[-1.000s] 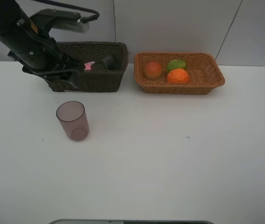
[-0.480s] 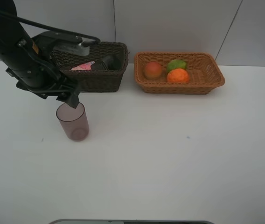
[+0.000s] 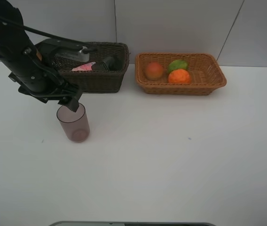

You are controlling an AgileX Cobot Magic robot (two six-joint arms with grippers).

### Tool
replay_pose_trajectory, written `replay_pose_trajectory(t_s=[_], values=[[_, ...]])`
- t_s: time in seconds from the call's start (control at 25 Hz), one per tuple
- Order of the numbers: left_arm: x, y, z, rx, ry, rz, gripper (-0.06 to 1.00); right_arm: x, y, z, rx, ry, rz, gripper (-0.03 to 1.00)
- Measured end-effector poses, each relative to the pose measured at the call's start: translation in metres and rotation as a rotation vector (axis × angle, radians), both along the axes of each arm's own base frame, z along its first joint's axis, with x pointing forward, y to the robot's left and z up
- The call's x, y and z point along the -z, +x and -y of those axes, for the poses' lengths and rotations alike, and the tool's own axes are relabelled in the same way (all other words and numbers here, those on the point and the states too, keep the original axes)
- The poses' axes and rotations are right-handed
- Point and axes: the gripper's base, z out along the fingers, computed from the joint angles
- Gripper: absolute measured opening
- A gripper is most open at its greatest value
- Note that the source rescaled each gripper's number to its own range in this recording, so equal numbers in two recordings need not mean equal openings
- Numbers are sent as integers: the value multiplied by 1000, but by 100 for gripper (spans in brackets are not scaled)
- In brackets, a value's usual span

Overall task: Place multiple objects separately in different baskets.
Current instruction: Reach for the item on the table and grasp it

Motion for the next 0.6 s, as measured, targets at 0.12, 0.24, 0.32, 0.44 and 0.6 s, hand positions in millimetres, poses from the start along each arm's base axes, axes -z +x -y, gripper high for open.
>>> replay_pose_trajectory(t_s=[0.12, 0.24, 0.32, 0.44, 0.6], values=[[6, 1, 1, 0, 8, -18, 100, 0, 0, 0, 0, 0, 0, 83], [17, 3, 1, 0, 22, -48, 100, 0, 0, 0, 0, 0, 0, 83], [24, 4, 2, 0, 29, -65, 100, 0, 0, 0, 0, 0, 0, 83], [31, 7, 1, -6, 28, -67, 100, 0, 0, 0, 0, 0, 0, 83], [39, 11, -6, -32, 19, -58, 100, 0, 0, 0, 0, 0, 0, 83]])
